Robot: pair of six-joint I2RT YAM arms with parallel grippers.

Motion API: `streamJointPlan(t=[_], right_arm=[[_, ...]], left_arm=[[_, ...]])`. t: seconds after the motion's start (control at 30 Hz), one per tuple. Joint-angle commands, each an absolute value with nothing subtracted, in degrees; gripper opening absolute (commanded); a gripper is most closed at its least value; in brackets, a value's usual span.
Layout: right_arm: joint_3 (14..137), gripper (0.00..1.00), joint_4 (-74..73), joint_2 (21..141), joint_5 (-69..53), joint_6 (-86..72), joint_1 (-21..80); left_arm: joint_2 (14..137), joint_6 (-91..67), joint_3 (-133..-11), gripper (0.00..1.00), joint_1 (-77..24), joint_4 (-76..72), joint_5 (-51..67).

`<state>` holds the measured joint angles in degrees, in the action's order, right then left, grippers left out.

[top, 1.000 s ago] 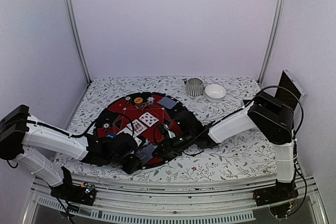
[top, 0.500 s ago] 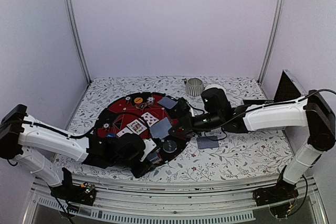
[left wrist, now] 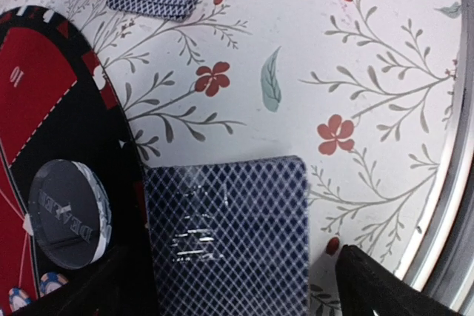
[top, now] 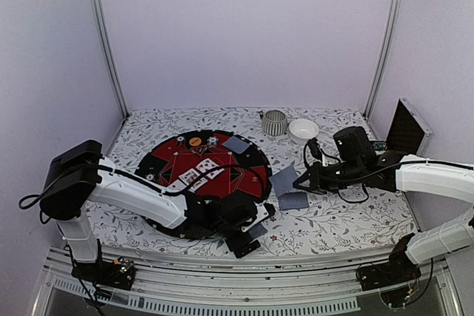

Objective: Distribute texas hold em gaming equipment
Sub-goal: Place the poker card at the center of the board, then place the poker card in the face-down deck piles.

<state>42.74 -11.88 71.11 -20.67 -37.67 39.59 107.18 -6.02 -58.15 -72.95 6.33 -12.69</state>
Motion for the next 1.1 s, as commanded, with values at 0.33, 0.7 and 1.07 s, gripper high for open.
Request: streamJointPlan(t=[0.33,0.7,1.07], right_arm=[[43.82,0.02,-14.20,72.40,-26.49,-35.38,40.72],[42.21,0.02,7.43,86.67,-39.71,-45.96,48.74],[38.80,0.02,19.14,95.86,-45.12,-52.66,48.93]], left_arm=[[93.77,-2.84,-53.55,0.98,-74.56,7.68,-8.10],[67.64,-7.31,-40.85,0.98,-71.60,2.91,-10.92],[61.06,-9.55,-35.10,0.98,-69.16,2.65,-12.51]])
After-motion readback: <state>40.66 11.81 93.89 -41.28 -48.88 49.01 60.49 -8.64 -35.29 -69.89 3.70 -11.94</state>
